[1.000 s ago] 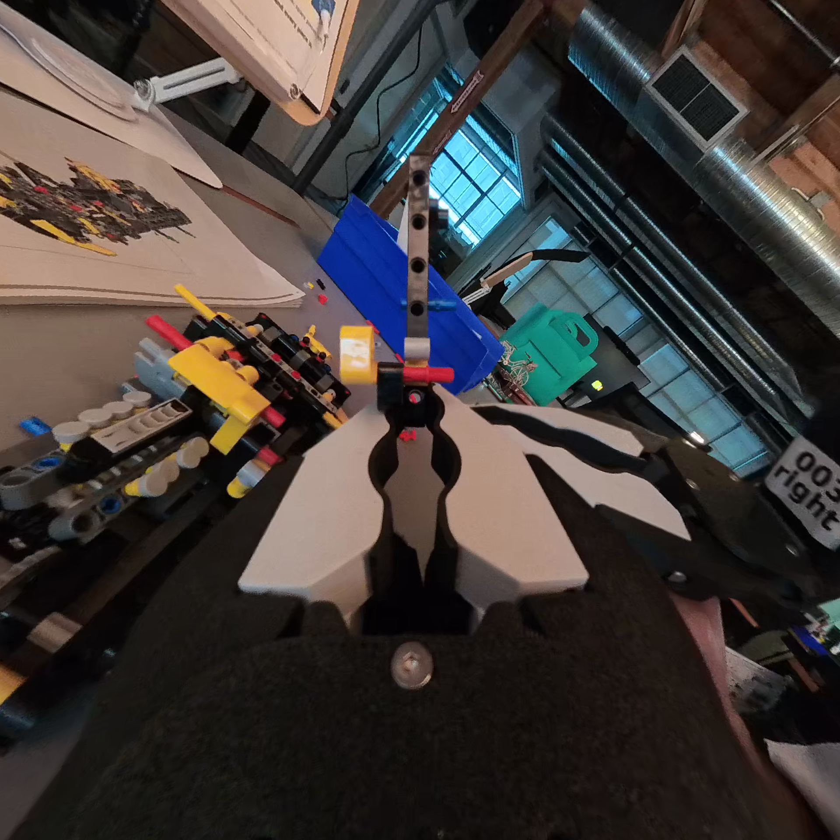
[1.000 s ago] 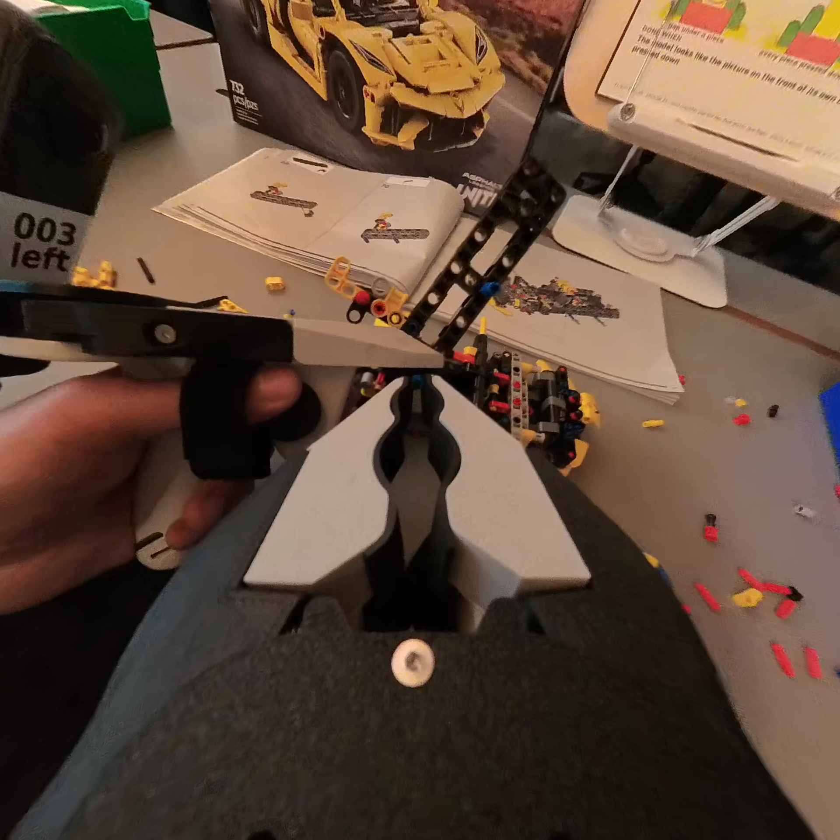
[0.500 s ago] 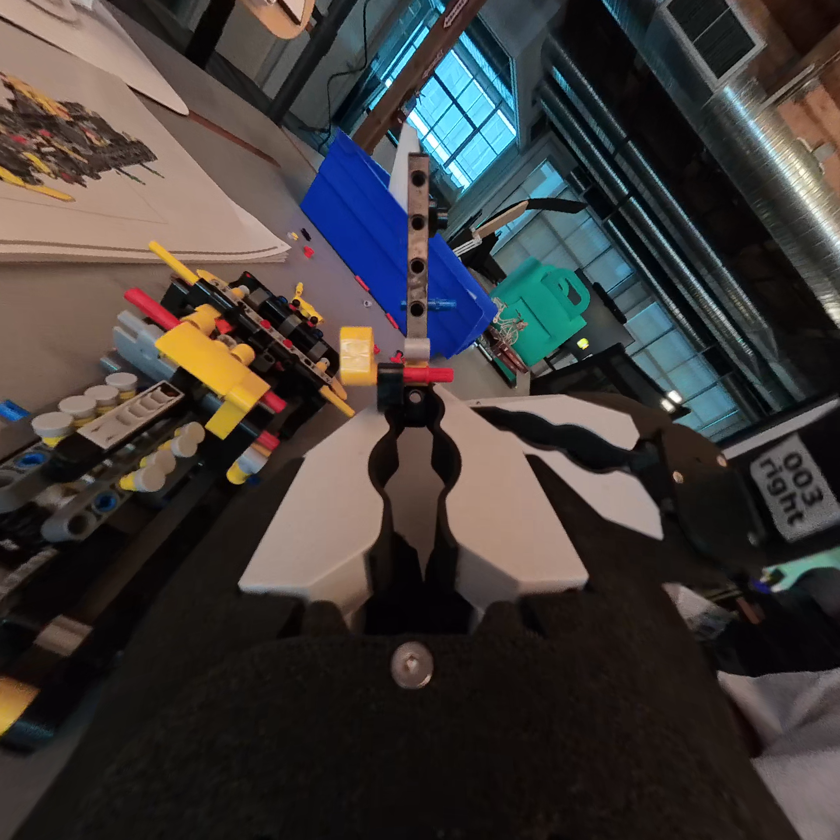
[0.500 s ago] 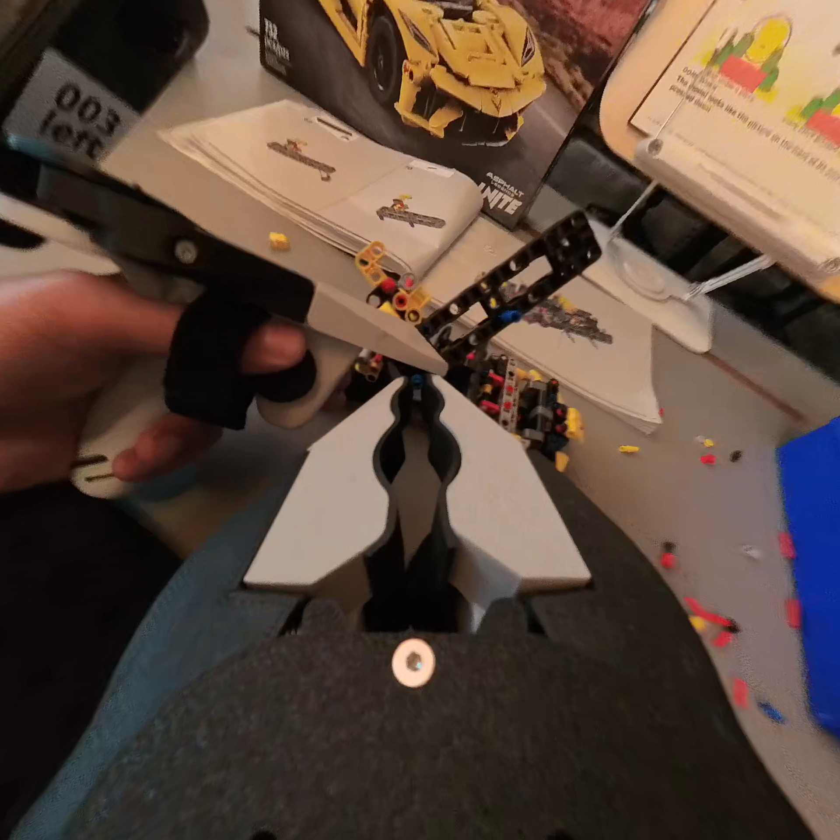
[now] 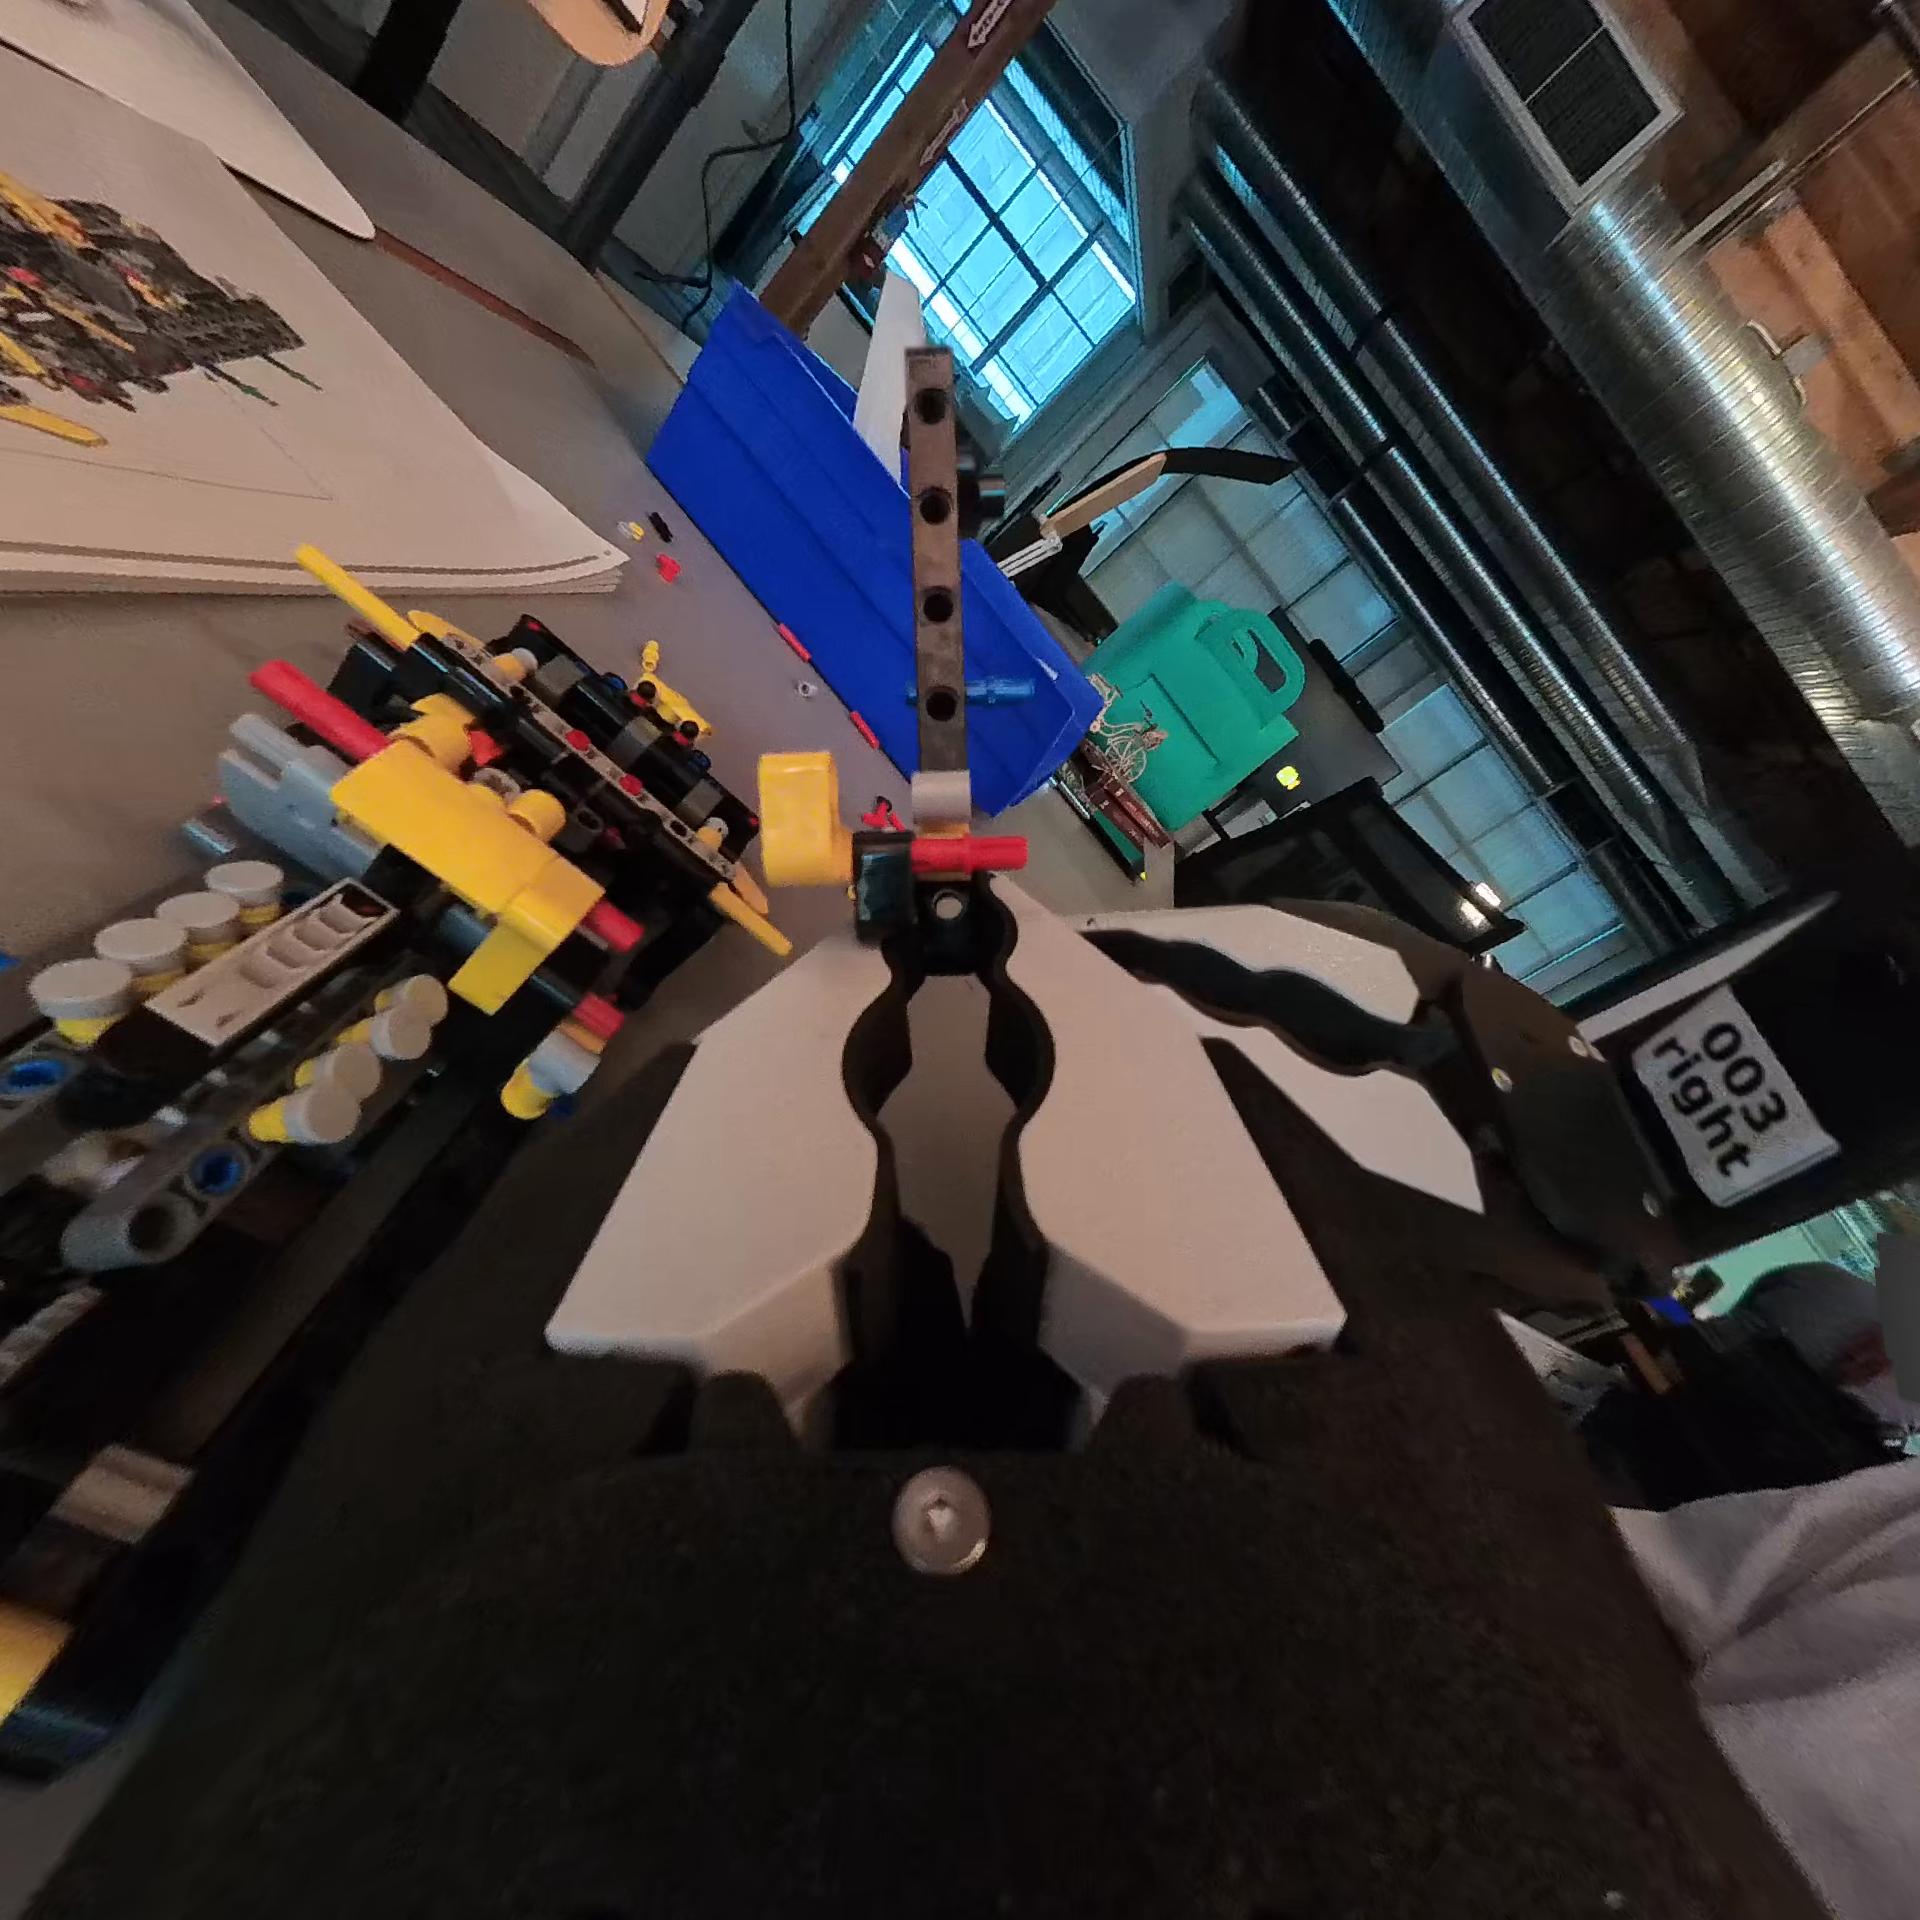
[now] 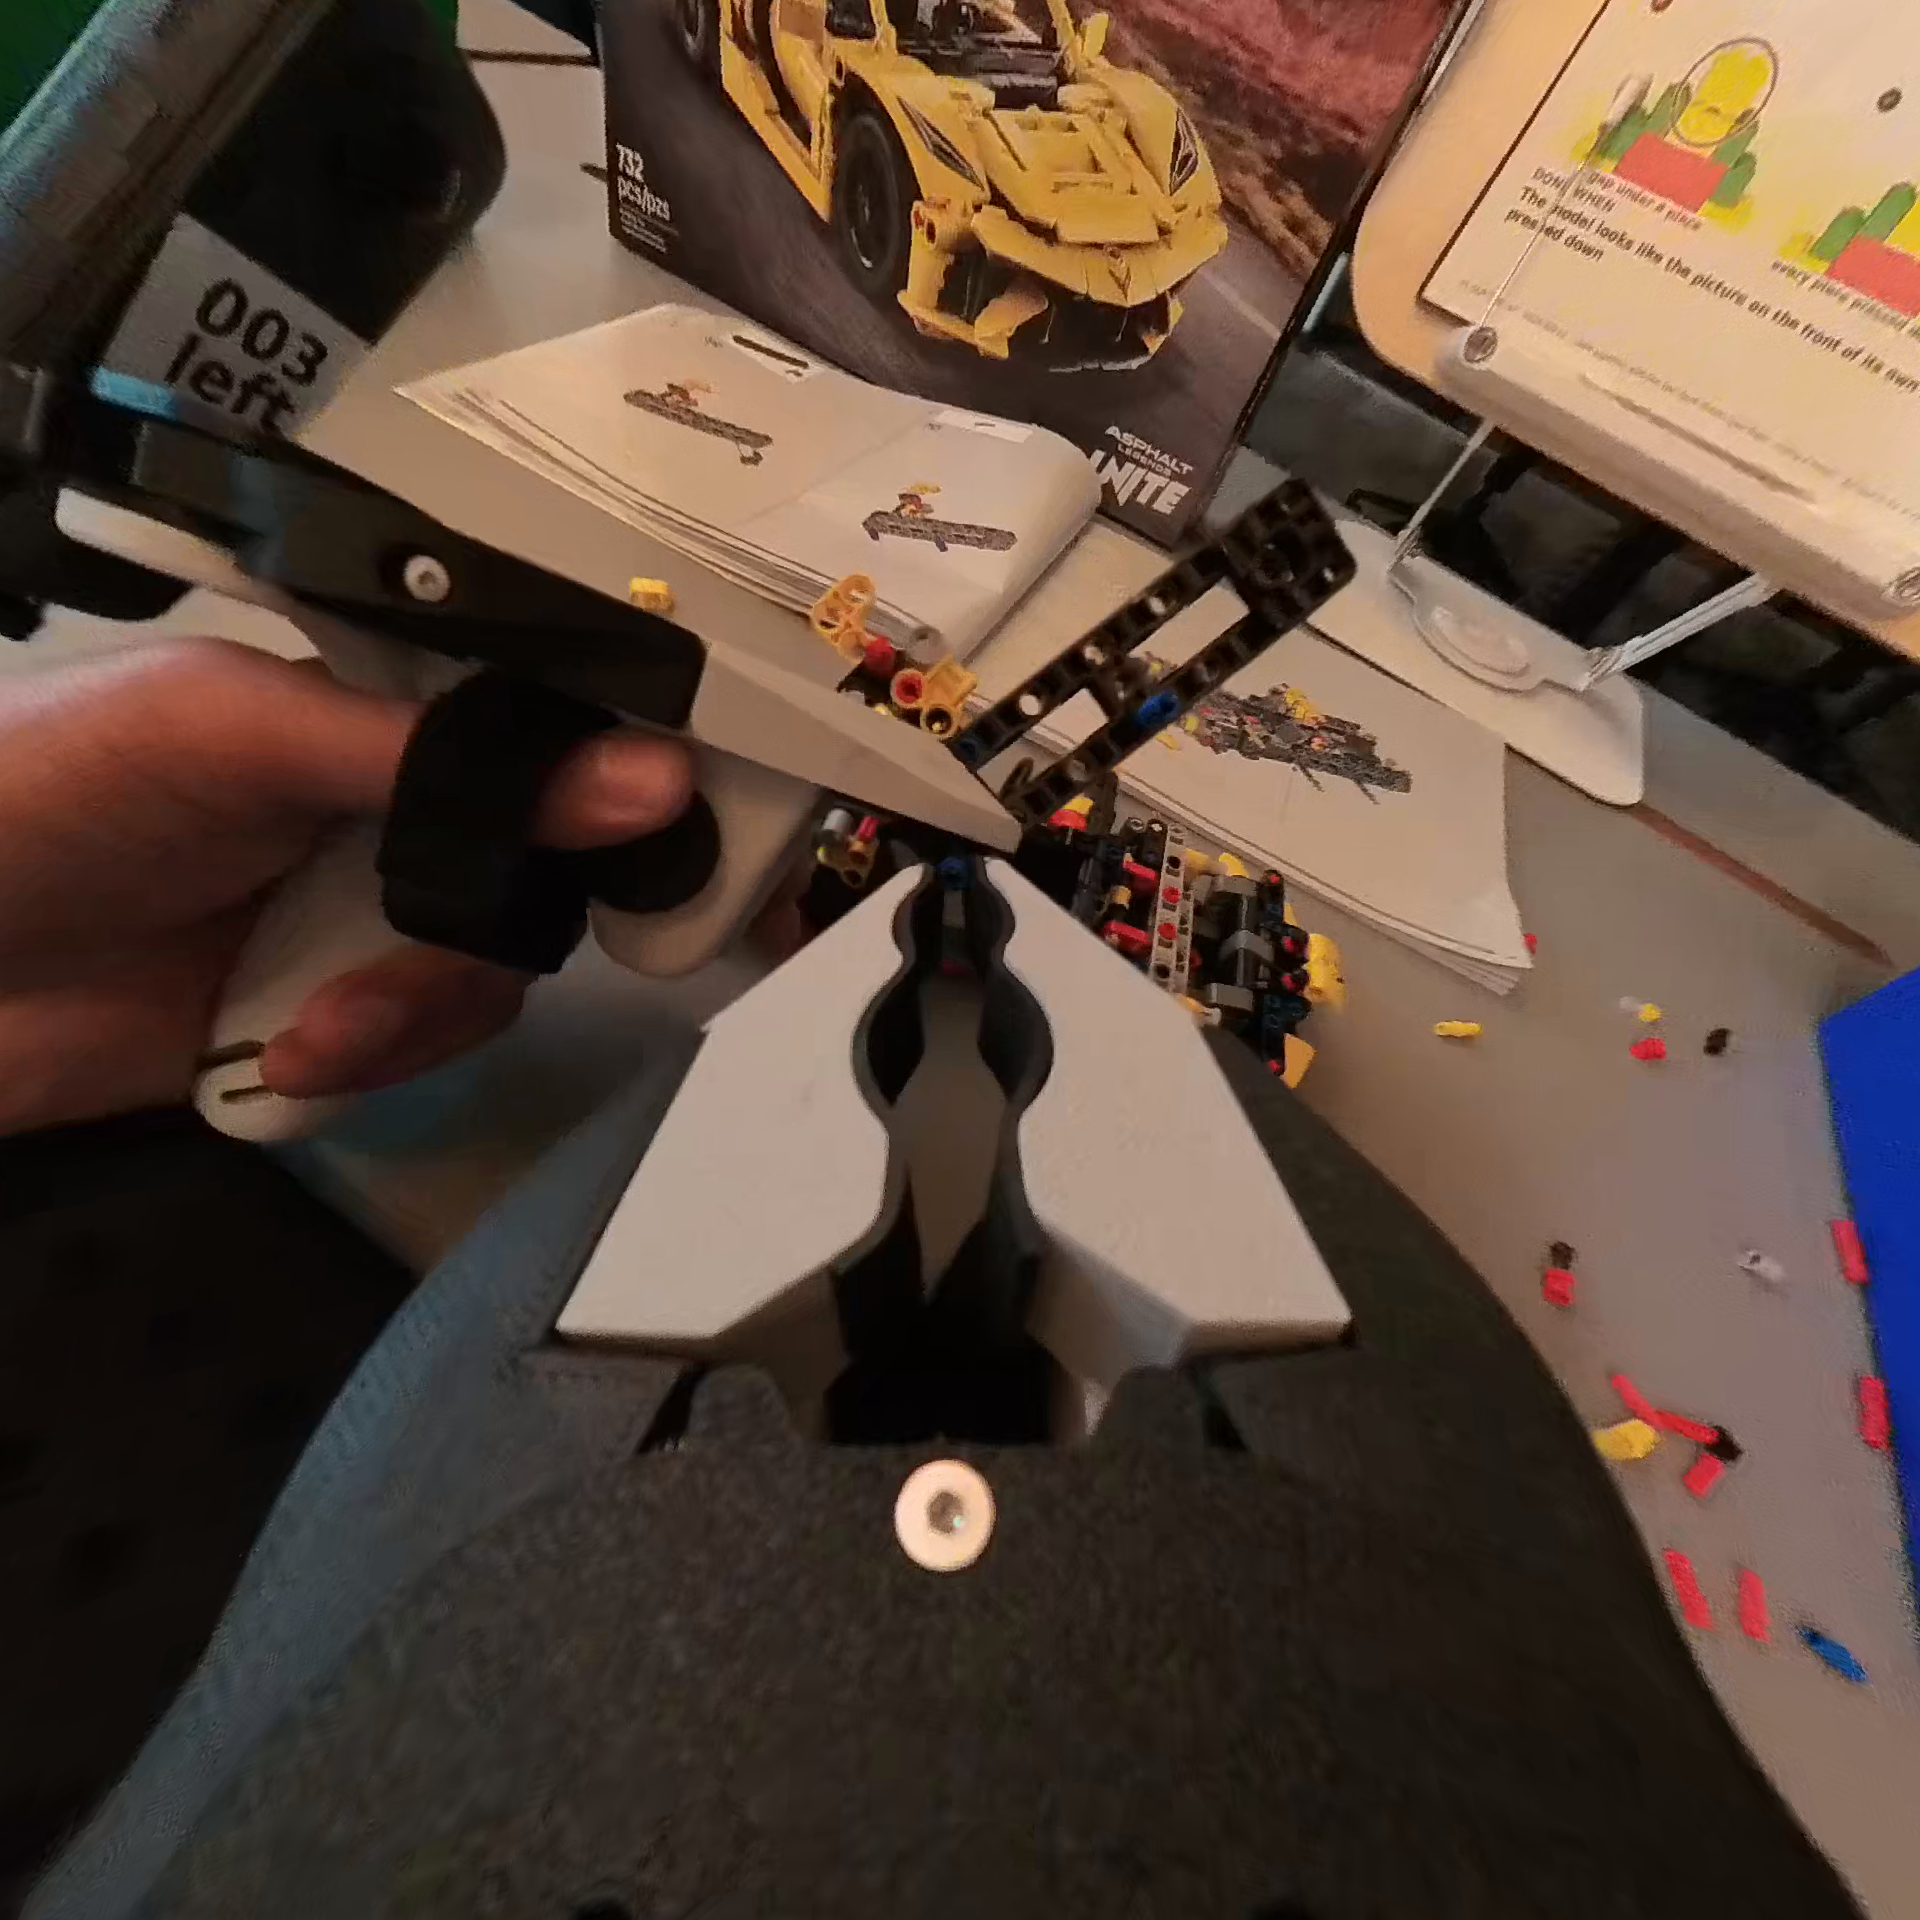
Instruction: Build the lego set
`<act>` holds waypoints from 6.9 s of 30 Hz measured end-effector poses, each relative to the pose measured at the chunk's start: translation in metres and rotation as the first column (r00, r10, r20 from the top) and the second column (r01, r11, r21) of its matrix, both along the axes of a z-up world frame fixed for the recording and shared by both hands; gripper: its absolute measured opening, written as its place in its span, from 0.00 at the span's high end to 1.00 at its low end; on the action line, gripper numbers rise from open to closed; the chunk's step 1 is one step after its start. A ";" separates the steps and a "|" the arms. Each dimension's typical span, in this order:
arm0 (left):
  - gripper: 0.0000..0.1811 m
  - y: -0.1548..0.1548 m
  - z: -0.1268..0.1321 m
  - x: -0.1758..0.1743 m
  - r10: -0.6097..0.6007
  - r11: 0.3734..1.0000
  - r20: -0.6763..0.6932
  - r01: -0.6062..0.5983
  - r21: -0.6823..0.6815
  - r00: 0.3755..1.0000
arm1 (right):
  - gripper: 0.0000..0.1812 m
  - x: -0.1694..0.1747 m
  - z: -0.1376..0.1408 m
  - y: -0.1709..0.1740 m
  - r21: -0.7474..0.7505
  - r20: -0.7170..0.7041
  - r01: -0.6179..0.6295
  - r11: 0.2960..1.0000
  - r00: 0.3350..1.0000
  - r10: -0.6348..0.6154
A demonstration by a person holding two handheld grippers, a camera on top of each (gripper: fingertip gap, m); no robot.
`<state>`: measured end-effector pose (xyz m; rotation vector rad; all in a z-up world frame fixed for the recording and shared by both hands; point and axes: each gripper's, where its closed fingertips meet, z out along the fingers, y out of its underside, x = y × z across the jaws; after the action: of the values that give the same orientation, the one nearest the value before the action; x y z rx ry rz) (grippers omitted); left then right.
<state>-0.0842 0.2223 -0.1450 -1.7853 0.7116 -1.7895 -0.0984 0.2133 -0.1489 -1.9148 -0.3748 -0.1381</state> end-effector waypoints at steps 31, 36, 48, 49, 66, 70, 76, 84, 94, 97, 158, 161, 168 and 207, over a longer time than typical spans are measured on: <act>0.96 -0.037 0.071 -0.022 -0.219 0.973 0.376 0.172 0.154 0.900 | 0.83 -0.027 0.067 -0.033 0.358 -0.844 -0.379 0.853 0.258 0.469; 0.96 -0.046 0.067 -0.017 -0.238 0.963 0.336 0.177 0.202 0.911 | 0.86 -0.028 0.061 -0.033 0.332 -0.838 -0.389 0.859 0.298 0.458; 0.96 -0.050 0.059 -0.016 -0.294 0.955 0.338 0.290 0.062 0.894 | 0.87 -0.027 0.050 -0.036 0.323 -0.750 -0.437 0.840 0.423 0.508; 0.95 -0.050 0.058 -0.015 -0.298 0.954 0.334 0.293 0.067 0.894 | 0.87 -0.027 0.050 -0.037 0.322 -0.751 -0.441 0.838 0.420 0.510; 0.96 -0.046 0.062 -0.018 -0.302 0.943 0.401 0.332 -0.006 0.865 | 0.88 -0.028 0.049 -0.035 0.263 -0.683 -0.448 0.855 0.539 0.493; 0.94 -0.067 0.078 -0.032 -0.420 0.906 0.438 0.396 0.149 0.795 | 0.88 -0.039 0.061 -0.051 0.220 -0.465 -0.509 0.832 0.696 0.548; 0.92 -0.098 0.079 -0.036 -0.501 0.767 0.278 0.271 0.582 0.819 | 0.87 -0.039 0.060 -0.076 0.216 -0.030 -0.638 0.739 0.752 0.658; 0.94 -0.105 0.064 -0.034 -0.426 0.415 0.051 0.145 0.898 0.903 | 0.88 -0.034 0.051 -0.078 0.340 0.211 -0.610 0.716 0.791 0.574; 0.95 -0.095 0.049 -0.034 -0.428 0.430 0.033 0.172 0.886 0.903 | 0.88 -0.034 0.040 -0.074 0.352 0.137 -0.610 0.710 0.784 0.606; 0.95 -0.089 0.039 -0.035 -0.416 0.390 -0.035 0.213 0.896 0.909 | 0.85 -0.033 0.034 -0.073 0.359 0.099 -0.617 0.700 0.772 0.628; 0.87 -0.068 -0.018 -0.047 -0.416 0.464 -0.279 0.466 0.753 0.865 | 0.93 -0.020 0.024 -0.065 0.338 -0.217 -0.629 0.699 0.671 0.709; 0.87 -0.067 -0.017 -0.047 -0.408 0.462 -0.279 0.460 0.758 0.869 | 0.93 -0.020 0.024 -0.064 0.334 -0.242 -0.628 0.703 0.663 0.708; 0.87 -0.068 -0.017 -0.046 -0.410 0.466 -0.276 0.460 0.756 0.869 | 0.93 -0.019 0.024 -0.063 0.323 -0.272 -0.634 0.703 0.649 0.711; 0.87 -0.070 0.024 -0.045 -0.557 0.775 0.043 0.500 0.385 0.830 | 0.74 -0.009 0.059 -0.061 0.441 -0.694 -0.578 0.687 0.266 0.669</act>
<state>-0.1287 0.1525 -0.1214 -1.2509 1.4896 -1.9456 -0.1073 0.1523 -0.0895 -1.3598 -0.4303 1.2615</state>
